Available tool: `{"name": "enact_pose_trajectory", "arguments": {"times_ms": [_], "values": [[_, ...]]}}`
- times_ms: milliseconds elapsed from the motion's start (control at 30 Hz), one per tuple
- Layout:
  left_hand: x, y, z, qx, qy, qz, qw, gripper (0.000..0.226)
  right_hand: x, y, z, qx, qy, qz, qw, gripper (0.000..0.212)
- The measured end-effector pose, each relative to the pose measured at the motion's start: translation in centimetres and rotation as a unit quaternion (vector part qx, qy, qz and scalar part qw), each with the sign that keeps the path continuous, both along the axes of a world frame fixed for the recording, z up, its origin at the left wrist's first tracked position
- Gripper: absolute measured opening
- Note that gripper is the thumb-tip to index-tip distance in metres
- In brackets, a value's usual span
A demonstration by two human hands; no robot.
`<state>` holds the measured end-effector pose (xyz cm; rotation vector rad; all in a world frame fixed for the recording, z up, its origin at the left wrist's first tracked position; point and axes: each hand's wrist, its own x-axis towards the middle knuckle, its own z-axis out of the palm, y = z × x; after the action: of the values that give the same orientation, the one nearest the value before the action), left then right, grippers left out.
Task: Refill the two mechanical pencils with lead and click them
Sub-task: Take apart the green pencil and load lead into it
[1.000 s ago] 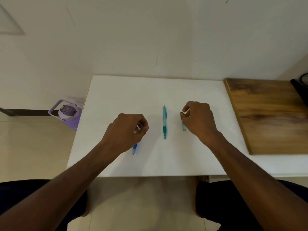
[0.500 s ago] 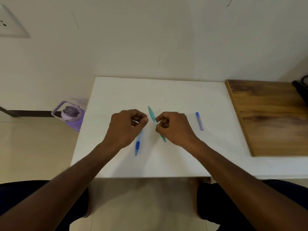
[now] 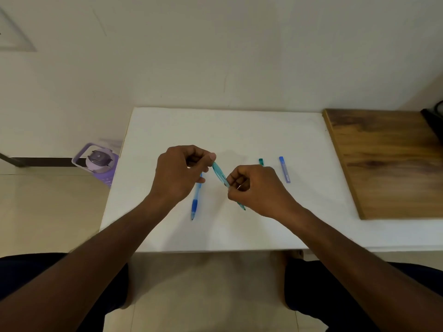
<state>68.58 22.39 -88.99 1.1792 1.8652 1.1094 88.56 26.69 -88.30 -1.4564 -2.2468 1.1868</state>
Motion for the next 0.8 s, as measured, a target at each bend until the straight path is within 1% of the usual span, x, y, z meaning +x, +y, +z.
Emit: {"name": "enact_pose_trajectory", "arguments": {"times_ms": [100,200,267,300,367,433,467,500,600,700,767,800], "values": [[0.7,0.3,-0.1,-0.022,0.005,-0.006,1.0,0.021,0.7,0.1,0.4,0.048,-0.032,0.007,0.998,0.016],[0.5,0.8,0.2,-0.029,-0.013,0.032,0.999,0.03,1.7,0.1,0.3,0.077,-0.092,0.028,0.992,0.016],[-0.6,1.1,0.4,-0.012,0.002,0.046,0.999,0.026,2.4,0.1,0.3,0.081,-0.106,0.018,0.991,0.016],[-1.1,1.2,0.3,-0.003,0.029,0.028,0.999,0.021,2.7,0.2,0.3,0.08,-0.092,0.0,0.993,0.015],[-1.1,1.0,-0.4,-0.013,0.127,-0.06,0.99,0.014,3.2,0.5,0.5,0.084,-0.062,-0.036,0.994,0.015],[0.0,0.6,-1.7,-0.036,0.237,-0.146,0.96,0.011,3.3,0.9,0.6,0.087,-0.06,-0.044,0.993,0.015],[0.5,0.5,-2.3,-0.049,0.268,-0.165,0.948,0.011,3.3,1.0,0.5,0.086,-0.064,-0.039,0.993,0.015],[0.9,0.4,-2.7,-0.063,0.277,-0.169,0.944,0.013,3.2,1.0,0.5,0.083,-0.068,-0.034,0.994,0.014],[1.2,0.3,-3.4,-0.081,0.279,-0.153,0.944,0.026,2.8,0.8,0.4,0.072,-0.072,-0.03,0.994,0.015],[1.3,0.6,-3.2,-0.078,0.282,-0.14,0.946,0.03,2.5,0.9,0.4,0.064,-0.073,-0.028,0.995,0.017],[1.2,1.0,-2.4,-0.056,0.237,-0.111,0.964,0.03,2.2,1.0,0.6,0.065,-0.075,-0.028,0.995,0.017],[1.0,1.3,-2.0,-0.045,0.19,-0.094,0.976,0.029,2.1,1.1,0.6,0.065,-0.077,-0.027,0.995,0.017]]}}
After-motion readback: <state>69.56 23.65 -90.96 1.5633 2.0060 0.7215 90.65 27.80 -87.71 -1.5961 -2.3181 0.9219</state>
